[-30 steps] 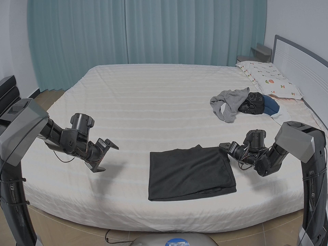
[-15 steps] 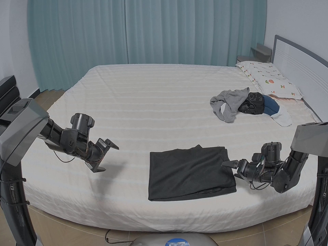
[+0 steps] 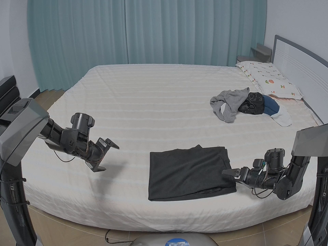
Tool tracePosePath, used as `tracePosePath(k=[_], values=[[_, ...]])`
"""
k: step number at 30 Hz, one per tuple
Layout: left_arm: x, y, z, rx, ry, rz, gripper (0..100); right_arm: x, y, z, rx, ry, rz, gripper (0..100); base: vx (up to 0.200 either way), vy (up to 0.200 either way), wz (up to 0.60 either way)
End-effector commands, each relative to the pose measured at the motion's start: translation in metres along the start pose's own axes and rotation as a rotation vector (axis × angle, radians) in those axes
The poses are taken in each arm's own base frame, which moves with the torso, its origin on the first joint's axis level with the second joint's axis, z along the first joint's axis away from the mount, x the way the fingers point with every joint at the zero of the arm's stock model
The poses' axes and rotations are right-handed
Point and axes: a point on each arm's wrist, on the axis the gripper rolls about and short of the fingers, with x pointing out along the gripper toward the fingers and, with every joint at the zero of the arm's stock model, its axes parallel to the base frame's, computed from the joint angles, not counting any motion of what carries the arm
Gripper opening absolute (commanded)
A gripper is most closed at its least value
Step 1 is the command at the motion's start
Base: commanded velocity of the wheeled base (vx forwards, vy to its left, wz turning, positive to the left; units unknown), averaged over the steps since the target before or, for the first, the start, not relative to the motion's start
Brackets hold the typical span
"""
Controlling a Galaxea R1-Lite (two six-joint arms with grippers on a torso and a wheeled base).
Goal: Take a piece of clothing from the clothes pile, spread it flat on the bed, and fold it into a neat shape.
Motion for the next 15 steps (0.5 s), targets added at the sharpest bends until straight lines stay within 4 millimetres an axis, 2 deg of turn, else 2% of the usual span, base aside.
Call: tracePosePath(k=[1,6,7,15], values=[[0.0,0.0,0.0,0.0,0.0,0.0,100,0.005,-0.004,0.001,0.0,-0.001,-0.001,100,0.0,0.0,0.0],[0.0,0.0,0.0,0.0,0.0,0.0,100,0.006,-0.005,-0.001,-0.021,0.007,-0.006,100,0.0,0.0,0.0],[0.0,0.0,0.0,0.0,0.0,0.0,100,0.006,-0.005,-0.002,-0.027,0.01,-0.007,0,0.0,0.0,0.0],[0.0,0.0,0.0,-0.002,0.001,0.002,100,-0.007,-0.012,-0.01,-0.053,0.029,-0.046,0,0.0,0.0,0.0]])
